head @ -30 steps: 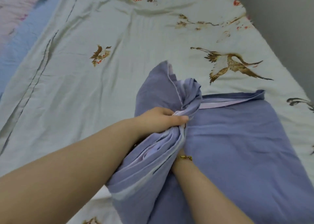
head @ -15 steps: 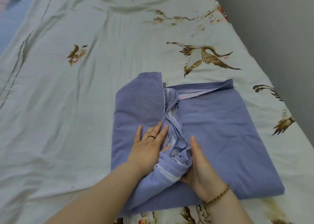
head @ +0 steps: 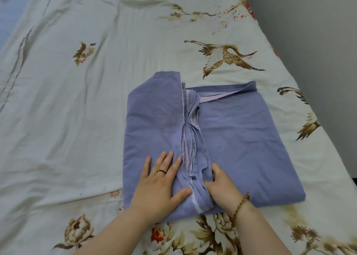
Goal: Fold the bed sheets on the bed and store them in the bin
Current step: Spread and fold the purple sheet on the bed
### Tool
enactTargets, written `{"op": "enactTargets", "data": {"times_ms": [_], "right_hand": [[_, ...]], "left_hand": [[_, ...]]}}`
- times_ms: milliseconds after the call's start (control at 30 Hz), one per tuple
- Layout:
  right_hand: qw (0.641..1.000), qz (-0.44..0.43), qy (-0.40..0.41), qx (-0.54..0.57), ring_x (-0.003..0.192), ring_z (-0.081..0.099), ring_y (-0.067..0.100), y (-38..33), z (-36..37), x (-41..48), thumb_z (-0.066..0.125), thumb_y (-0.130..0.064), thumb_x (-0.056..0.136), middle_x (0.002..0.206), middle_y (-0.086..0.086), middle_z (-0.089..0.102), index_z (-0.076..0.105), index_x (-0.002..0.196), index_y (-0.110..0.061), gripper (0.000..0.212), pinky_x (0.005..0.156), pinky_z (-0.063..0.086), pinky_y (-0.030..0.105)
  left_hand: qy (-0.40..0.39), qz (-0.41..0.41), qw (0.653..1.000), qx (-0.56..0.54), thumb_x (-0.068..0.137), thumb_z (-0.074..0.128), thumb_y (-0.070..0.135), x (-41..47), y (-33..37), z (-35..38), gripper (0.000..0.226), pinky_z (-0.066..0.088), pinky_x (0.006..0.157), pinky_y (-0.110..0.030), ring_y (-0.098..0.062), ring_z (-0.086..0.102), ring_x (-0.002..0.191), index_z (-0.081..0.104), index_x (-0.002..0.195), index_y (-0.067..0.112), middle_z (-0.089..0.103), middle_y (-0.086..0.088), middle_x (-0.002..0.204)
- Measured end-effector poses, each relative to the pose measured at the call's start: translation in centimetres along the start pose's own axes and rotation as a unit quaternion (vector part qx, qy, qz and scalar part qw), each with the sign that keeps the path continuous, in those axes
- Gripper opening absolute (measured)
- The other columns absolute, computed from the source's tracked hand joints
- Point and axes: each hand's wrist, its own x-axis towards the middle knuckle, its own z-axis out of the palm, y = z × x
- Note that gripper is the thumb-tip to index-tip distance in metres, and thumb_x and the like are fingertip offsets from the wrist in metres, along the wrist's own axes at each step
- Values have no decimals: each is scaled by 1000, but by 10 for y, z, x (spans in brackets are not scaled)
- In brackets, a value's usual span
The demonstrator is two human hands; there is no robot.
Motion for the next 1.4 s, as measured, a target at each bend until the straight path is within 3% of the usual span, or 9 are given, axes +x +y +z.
{"op": "enactTargets", "data": {"times_ms": [167,267,433,533,700,833,967,1233,1400], "right_hand": [[996,21,66,51,87,56,12,-9,5,-7,45,-13,94,99,3,61,51,98,-15,7,76,46,12],[992,-3,128,-13,103,55,13,-9,19,-9,51,-24,93,111,-2,55,46,121,-14,31,76,42,11],[958,0,217,-186,110,54,31,3,23,0,37,-23,97,129,9,55,38,135,-18,38,79,43,31],[953,-15,220,-206,109,55,28,8,24,2,35,-24,98,128,7,56,34,138,-21,41,77,42,30],[955,-5,201,-219,102,58,27,8,18,6,35,-25,98,116,7,61,36,133,-22,35,73,43,30],[975,0,187,-124,109,56,26,-18,7,20,38,-37,96,104,3,60,47,110,-22,23,76,40,27],[989,-16,144,-40,130,41,23,-72,7,70,50,-50,87,144,3,40,29,140,-16,66,100,35,30],[969,-140,179,-93,115,50,28,-109,0,113,61,-26,87,125,11,53,44,122,-6,44,79,38,24],[966,-148,189,-94,119,50,25,-86,-25,126,62,-23,86,130,9,53,42,130,-8,50,77,35,15]], "left_hand": [[-14,18,999,46,91,2,62,4,8,11,81,18,104,-44,-22,58,117,60,123,14,60,-5,127],[-5,36,998,54,92,3,60,2,7,17,79,18,104,-44,-20,57,118,58,125,13,60,-3,127],[160,88,981,-60,89,35,36,8,-12,12,42,14,106,-28,-15,45,123,47,126,19,62,-5,125],[248,-56,966,-54,84,33,39,27,-30,-14,58,12,104,-34,-21,31,131,44,135,14,47,-16,139],[126,-190,972,-61,89,33,62,63,-56,-35,74,-7,114,-44,-17,-15,144,-5,147,35,-20,3,155],[138,-187,971,-58,57,4,76,70,-56,-25,99,4,116,-39,-22,-13,144,-1,147,35,-18,0,156],[150,-173,972,-58,52,-2,74,71,-57,-23,99,-2,116,-34,-21,-16,143,-7,144,36,-27,12,144],[179,-149,961,-148,55,11,75,69,-57,-38,99,-3,110,-20,-12,-10,144,2,145,36,-16,13,152],[157,-114,980,-55,56,-6,71,84,-31,-32,96,-18,108,-34,-5,-27,134,-2,146,37,-28,14,139]]}}
